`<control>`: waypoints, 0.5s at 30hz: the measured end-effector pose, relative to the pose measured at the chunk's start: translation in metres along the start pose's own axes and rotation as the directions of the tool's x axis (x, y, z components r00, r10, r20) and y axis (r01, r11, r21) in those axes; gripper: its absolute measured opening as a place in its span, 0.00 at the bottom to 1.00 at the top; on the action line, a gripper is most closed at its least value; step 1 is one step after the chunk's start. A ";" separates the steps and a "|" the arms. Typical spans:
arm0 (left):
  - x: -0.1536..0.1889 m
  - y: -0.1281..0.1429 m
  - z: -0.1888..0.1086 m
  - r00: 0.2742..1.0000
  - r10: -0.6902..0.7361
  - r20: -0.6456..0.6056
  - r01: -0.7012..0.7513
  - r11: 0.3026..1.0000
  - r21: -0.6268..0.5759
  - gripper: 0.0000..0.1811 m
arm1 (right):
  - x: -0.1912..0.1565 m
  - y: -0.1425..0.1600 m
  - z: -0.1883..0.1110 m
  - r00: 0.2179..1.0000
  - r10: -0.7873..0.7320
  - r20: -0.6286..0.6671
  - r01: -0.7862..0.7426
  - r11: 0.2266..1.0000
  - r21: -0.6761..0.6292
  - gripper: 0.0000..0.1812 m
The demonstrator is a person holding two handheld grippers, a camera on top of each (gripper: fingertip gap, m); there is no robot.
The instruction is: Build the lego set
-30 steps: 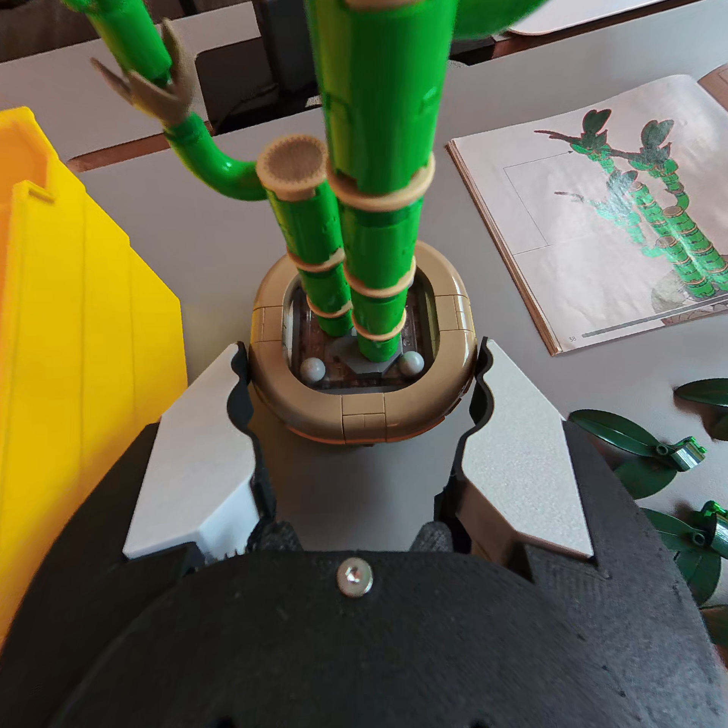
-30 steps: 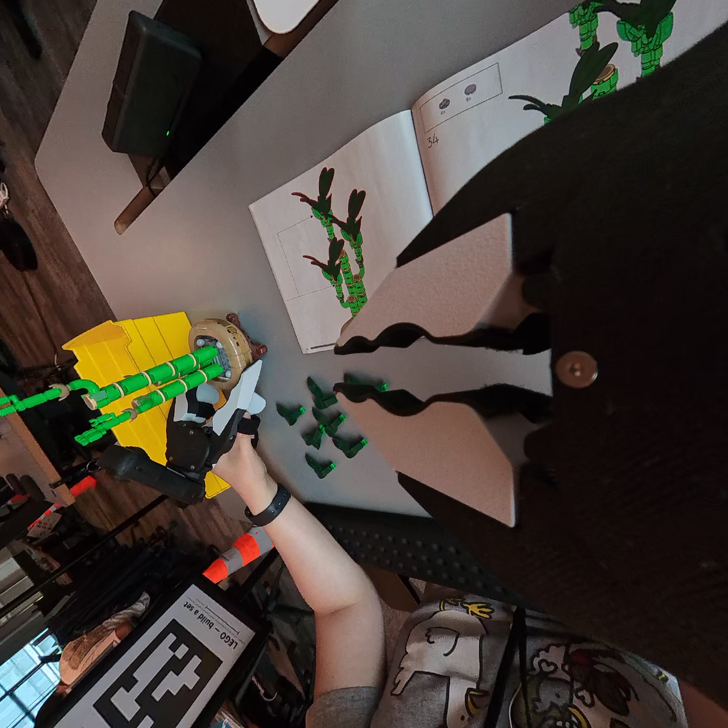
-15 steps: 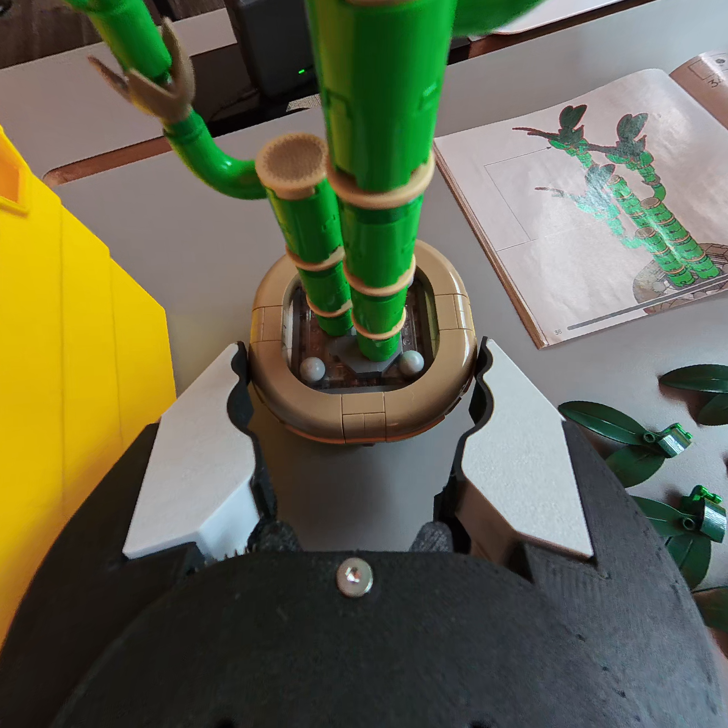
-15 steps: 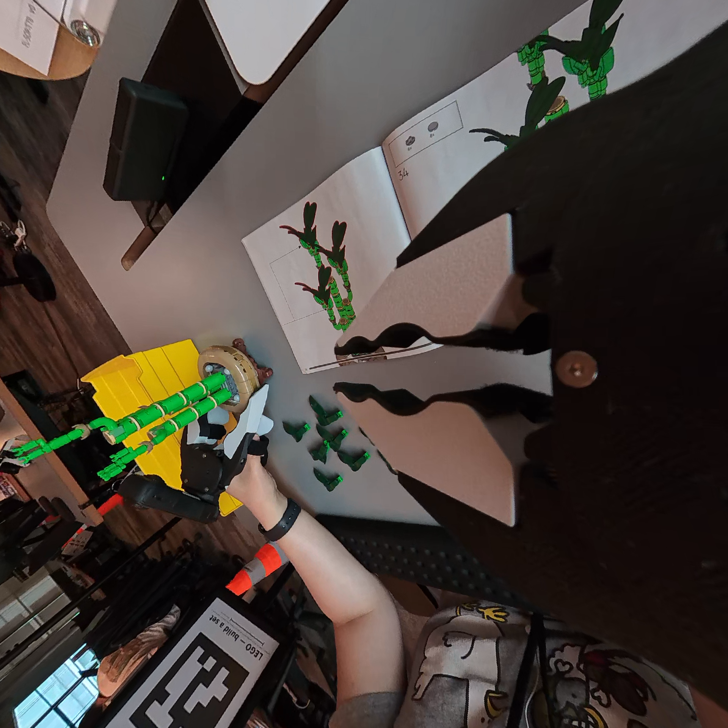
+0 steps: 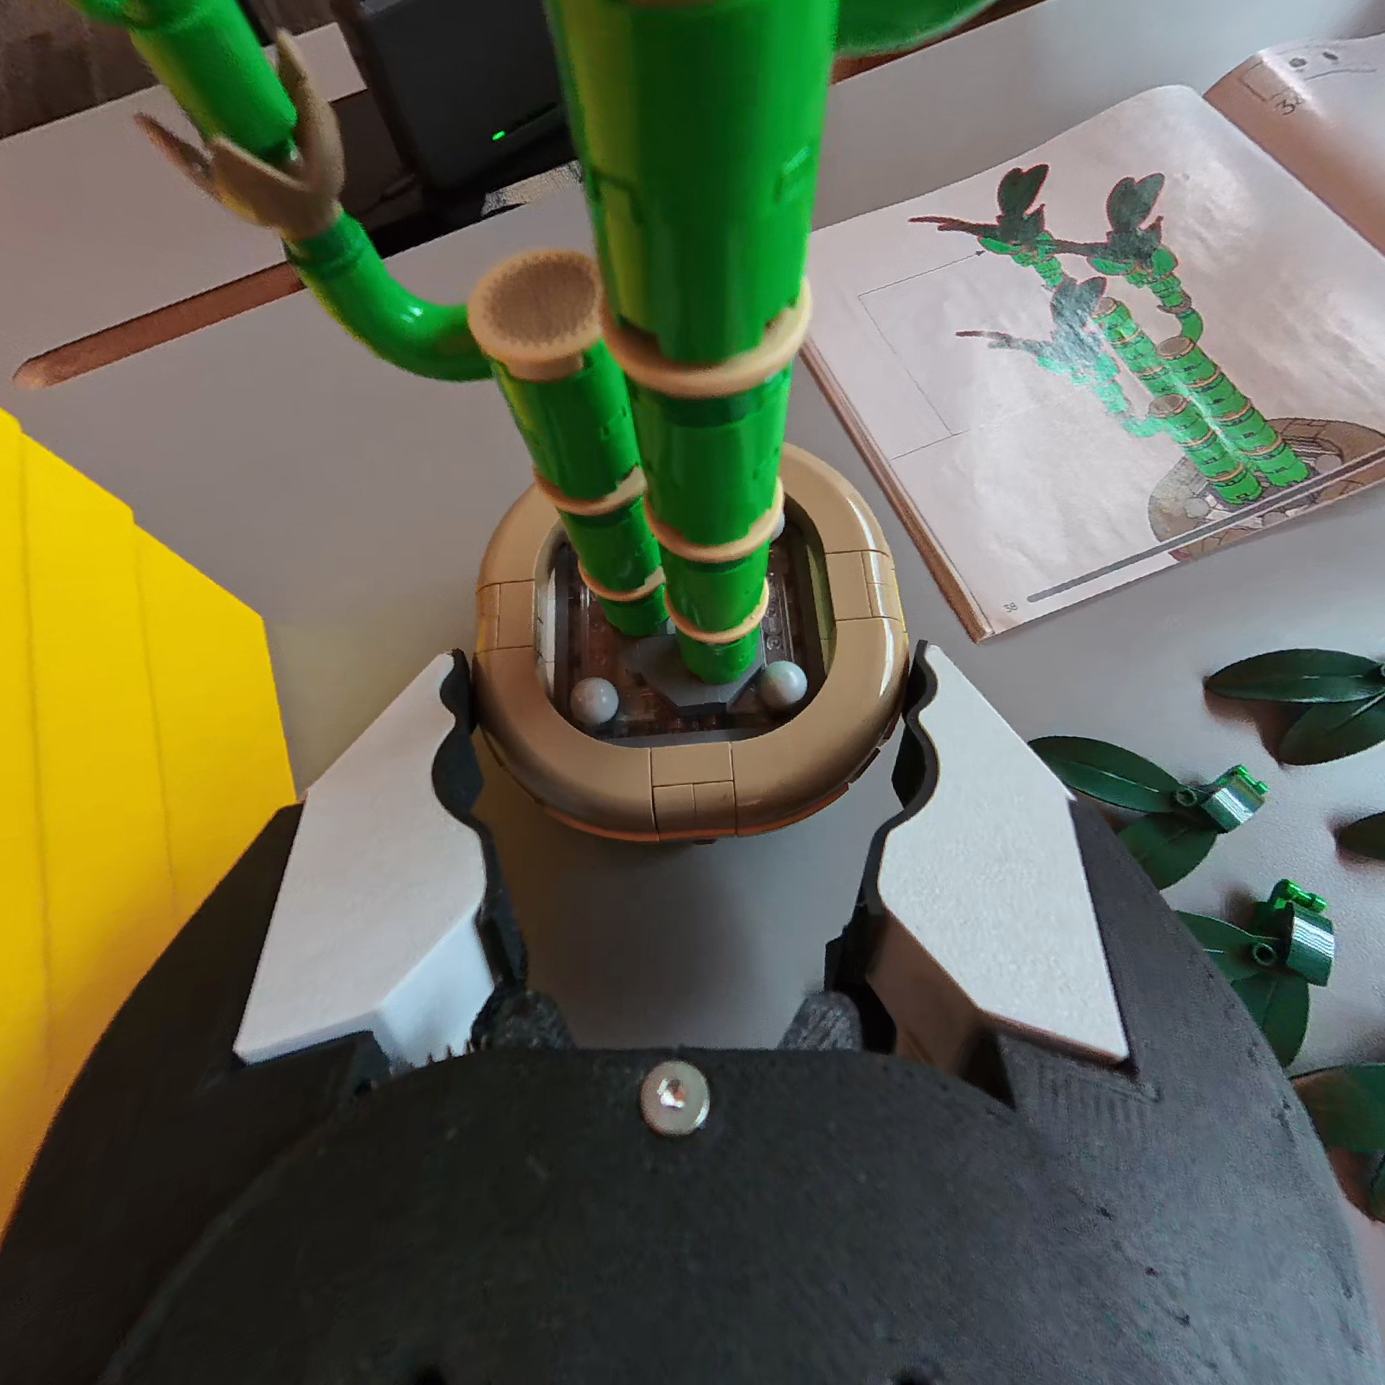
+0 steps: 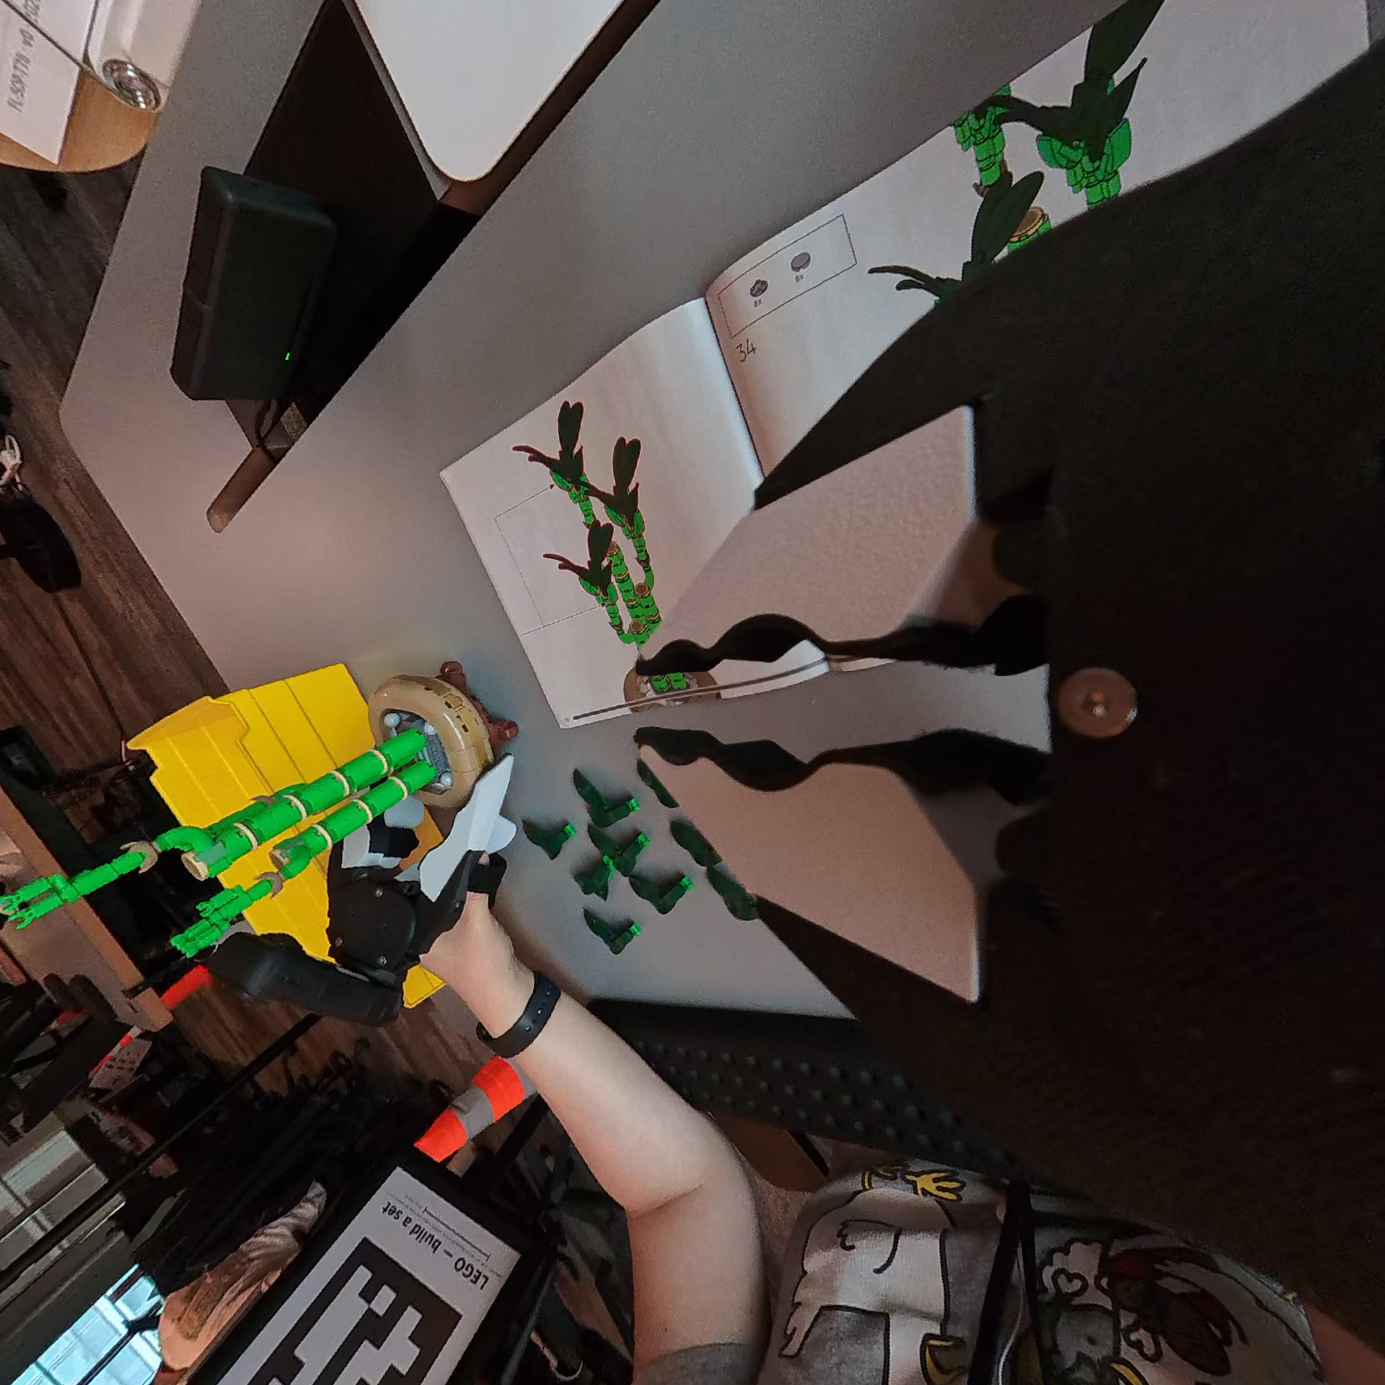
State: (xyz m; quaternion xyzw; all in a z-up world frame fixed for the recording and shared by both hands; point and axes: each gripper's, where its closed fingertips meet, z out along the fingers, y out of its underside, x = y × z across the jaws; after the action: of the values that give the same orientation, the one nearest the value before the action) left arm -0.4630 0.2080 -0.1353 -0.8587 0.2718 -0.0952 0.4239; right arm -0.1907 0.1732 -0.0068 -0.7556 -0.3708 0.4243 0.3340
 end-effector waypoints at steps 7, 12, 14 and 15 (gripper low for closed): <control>0.000 0.000 0.001 1.000 0.002 0.007 -0.002 1.000 0.000 0.63 | 0.019 0.013 0.007 0.996 -0.005 -0.088 0.000 0.998 -0.058 0.07; 0.000 -0.012 -0.007 1.000 -0.031 0.001 0.031 0.997 0.067 0.65 | 0.030 0.018 0.016 0.991 -0.030 -0.131 0.021 0.997 -0.071 0.11; -0.001 -0.022 -0.014 1.000 -0.031 0.000 0.031 0.992 0.118 0.65 | 0.029 0.015 0.019 0.988 -0.073 -0.138 0.065 0.996 -0.059 0.13; 0.000 -0.027 -0.018 1.000 -0.030 -0.002 0.030 0.989 0.145 0.64 | 0.028 0.012 0.020 0.984 -0.101 -0.145 0.094 0.994 -0.049 0.14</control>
State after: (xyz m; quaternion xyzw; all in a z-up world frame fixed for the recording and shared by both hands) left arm -0.4601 0.2090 -0.1030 -0.8296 0.2509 -0.1209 0.4839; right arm -0.1953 0.1950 -0.0359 -0.7726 -0.3905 0.3428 0.3648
